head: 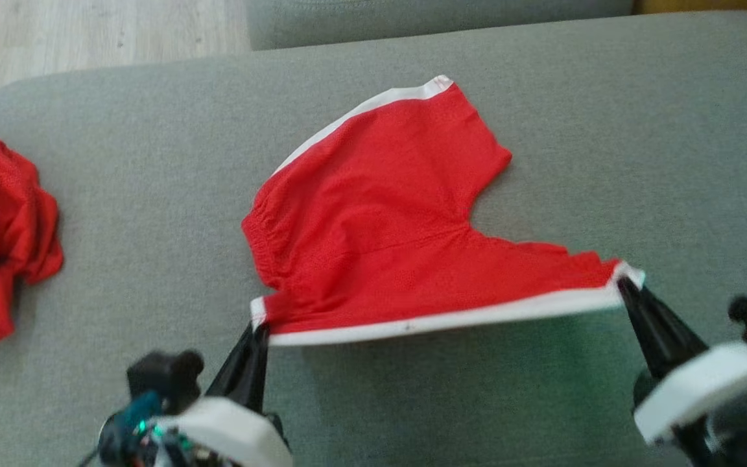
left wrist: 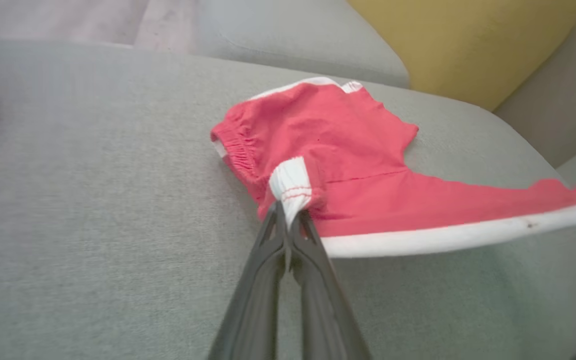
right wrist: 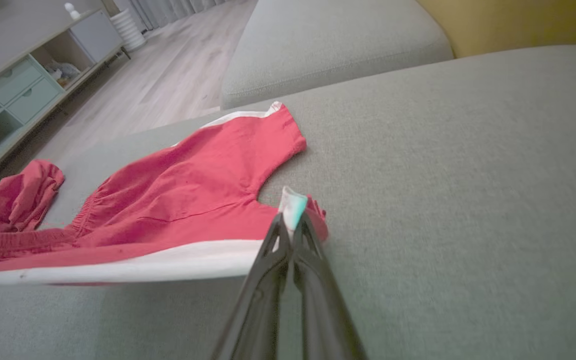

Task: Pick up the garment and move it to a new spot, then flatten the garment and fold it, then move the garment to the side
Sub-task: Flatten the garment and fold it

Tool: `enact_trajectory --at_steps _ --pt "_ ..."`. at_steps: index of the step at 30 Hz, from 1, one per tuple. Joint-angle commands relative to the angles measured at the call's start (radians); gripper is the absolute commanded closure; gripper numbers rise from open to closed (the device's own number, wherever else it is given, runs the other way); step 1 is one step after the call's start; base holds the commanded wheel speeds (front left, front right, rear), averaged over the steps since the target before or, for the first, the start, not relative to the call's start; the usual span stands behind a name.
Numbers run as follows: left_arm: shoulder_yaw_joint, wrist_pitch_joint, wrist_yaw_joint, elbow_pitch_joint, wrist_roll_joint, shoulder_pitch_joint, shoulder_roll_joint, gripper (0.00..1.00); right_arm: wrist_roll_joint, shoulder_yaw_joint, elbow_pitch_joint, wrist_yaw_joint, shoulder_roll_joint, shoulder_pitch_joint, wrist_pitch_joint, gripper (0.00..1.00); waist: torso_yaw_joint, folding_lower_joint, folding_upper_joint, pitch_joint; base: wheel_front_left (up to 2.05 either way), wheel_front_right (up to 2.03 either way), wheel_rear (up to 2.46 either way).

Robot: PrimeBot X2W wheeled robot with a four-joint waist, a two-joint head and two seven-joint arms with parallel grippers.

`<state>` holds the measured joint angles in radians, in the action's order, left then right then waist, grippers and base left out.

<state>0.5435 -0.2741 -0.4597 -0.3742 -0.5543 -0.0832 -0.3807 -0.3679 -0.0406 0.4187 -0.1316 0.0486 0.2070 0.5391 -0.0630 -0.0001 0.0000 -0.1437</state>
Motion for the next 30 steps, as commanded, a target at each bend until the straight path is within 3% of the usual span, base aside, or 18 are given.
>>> enact_trajectory --at_steps 1,10,20,27,30 --pt "-0.039 -0.010 0.015 -0.005 -0.018 0.080 -0.006 1.00 0.008 0.015 0.018 0.001 0.023 -0.084 0.009 1.00 0.006 0.0001 0.0000 -0.015 0.00 0.00 0.00" --pt "-0.076 -0.096 0.172 0.304 -0.157 0.385 0.051 1.00 -0.074 0.119 -0.298 0.001 0.105 -0.471 0.019 1.00 0.050 0.0001 0.0000 -0.129 0.00 0.00 0.00" --pt "-0.091 -0.107 0.261 0.546 -0.214 0.658 0.147 1.00 -0.134 0.200 -0.705 0.001 0.153 -0.883 -0.050 1.00 0.153 0.0001 0.0000 -0.185 0.00 0.00 0.00" --pt "-0.089 -0.149 0.319 0.806 -0.283 0.809 0.242 1.00 -0.154 0.225 -1.012 0.001 0.139 -1.057 -0.184 1.00 0.193 0.0001 0.0000 -0.202 0.00 0.00 0.00" --pt "-0.092 -0.146 0.337 0.875 -0.299 0.841 0.262 1.00 -0.161 0.237 -1.081 0.001 0.125 -1.090 -0.243 1.00 0.193 0.0001 0.0000 -0.205 0.00 0.00 0.00"
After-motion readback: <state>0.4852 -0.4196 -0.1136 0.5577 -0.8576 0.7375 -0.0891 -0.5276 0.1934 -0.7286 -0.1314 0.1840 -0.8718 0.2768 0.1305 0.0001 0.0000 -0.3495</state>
